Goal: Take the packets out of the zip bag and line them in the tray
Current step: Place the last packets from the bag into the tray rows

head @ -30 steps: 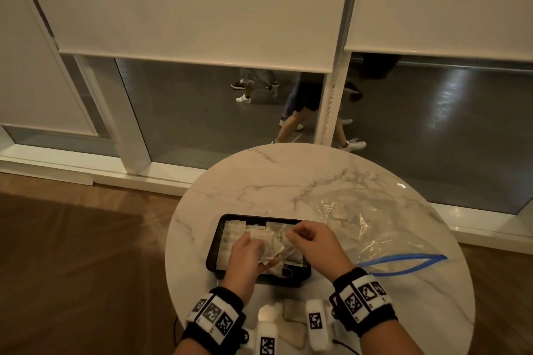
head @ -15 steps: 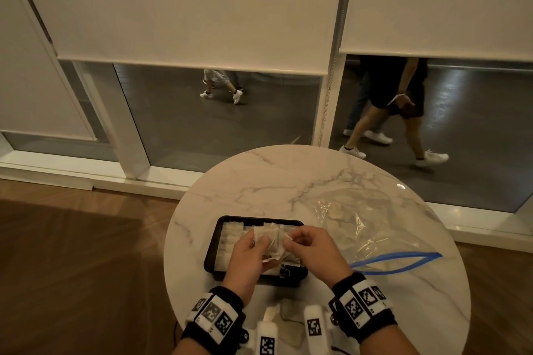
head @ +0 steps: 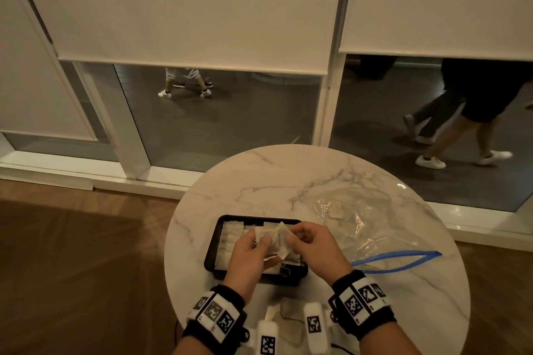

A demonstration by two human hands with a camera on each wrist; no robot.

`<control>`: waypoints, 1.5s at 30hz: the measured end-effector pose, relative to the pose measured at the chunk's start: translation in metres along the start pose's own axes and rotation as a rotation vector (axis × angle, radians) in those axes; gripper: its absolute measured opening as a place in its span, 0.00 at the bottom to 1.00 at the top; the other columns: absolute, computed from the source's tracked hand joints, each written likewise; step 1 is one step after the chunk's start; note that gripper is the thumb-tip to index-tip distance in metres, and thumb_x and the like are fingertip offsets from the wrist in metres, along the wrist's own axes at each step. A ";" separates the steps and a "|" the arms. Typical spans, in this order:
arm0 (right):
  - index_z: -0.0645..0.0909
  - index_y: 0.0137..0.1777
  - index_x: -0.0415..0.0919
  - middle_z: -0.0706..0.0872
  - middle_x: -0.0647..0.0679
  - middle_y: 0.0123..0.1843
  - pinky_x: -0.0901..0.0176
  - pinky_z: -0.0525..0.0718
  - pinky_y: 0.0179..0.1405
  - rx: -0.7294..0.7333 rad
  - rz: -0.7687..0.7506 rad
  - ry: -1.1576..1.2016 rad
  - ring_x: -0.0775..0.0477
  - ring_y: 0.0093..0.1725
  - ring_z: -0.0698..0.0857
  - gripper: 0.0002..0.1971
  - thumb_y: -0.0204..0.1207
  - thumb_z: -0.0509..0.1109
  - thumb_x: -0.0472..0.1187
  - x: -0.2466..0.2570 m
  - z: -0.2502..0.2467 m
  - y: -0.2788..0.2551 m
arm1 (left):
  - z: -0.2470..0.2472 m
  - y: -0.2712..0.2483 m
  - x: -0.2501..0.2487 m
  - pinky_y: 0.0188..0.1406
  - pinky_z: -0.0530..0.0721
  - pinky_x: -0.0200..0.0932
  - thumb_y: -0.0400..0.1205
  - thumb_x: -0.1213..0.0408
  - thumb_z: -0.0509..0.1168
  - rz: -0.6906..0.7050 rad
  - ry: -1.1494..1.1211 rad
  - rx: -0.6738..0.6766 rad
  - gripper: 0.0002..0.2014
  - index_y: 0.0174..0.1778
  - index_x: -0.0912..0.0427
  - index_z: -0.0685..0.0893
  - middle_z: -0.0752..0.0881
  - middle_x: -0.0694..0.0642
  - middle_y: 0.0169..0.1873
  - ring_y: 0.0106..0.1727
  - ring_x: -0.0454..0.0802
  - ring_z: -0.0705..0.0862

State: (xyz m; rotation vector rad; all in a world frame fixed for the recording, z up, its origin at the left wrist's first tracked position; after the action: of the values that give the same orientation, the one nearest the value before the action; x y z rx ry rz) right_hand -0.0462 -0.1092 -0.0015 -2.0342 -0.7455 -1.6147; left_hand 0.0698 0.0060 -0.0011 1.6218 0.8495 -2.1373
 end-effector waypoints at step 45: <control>0.89 0.57 0.53 0.87 0.47 0.60 0.51 0.87 0.60 0.175 0.069 -1.165 0.45 0.60 0.85 0.12 0.79 0.69 0.39 -0.014 0.009 0.044 | -0.024 0.001 0.001 0.35 0.87 0.43 0.90 0.68 0.60 -0.030 -0.007 -0.243 0.10 0.55 0.57 0.87 0.89 0.60 0.54 0.50 0.56 0.89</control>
State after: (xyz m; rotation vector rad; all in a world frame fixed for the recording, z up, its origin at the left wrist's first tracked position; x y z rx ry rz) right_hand -0.0137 -0.1389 -0.0171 -2.7040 -1.0788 -0.1518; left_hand 0.0879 0.0207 -0.0068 1.4864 1.0907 -1.9688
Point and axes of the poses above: each hand's wrist, its own y-axis towards the middle knuckle, its own z-axis out of the palm, x = y × z, the point moved 1 cm from there along y, towards the middle knuckle
